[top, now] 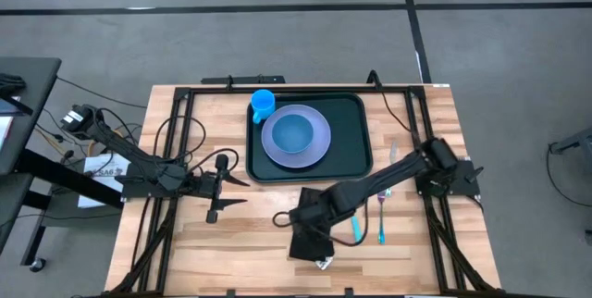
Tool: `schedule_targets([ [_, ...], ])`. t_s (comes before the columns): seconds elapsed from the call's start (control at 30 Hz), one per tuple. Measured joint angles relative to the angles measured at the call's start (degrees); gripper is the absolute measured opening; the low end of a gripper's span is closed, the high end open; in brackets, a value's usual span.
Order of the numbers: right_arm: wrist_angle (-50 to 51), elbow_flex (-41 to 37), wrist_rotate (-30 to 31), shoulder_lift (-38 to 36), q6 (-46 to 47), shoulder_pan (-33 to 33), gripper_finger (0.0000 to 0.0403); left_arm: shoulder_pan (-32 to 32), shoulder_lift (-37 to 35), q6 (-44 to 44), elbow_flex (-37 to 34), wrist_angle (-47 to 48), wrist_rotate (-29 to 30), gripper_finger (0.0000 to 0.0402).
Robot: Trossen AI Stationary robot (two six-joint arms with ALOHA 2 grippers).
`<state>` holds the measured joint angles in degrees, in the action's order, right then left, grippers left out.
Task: Set up tray
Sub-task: Put the black table napkin to the right of the purple plate on the black serving tray
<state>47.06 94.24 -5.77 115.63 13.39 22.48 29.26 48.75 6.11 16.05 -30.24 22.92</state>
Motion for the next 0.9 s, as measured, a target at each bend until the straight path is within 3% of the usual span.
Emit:
schedule_targets([
  [0.13,1.27,2.0,-4.41,1.88,-1.41,0.0,0.0087,0.0,0.0,-1.16,0.0,0.1,0.0,0.018],
  [0.43,0.27,1.96,-4.36,1.88,6.25,0.6,0.0088,0.0,0.0,-0.77,0.02,-0.45,0.11,0.018],
  [0.9,-1.59,2.11,5.23,3.5,15.07,7.87,0.0088,0.0,0.0,-5.64,0.02,-0.46,-0.19,0.018],
])
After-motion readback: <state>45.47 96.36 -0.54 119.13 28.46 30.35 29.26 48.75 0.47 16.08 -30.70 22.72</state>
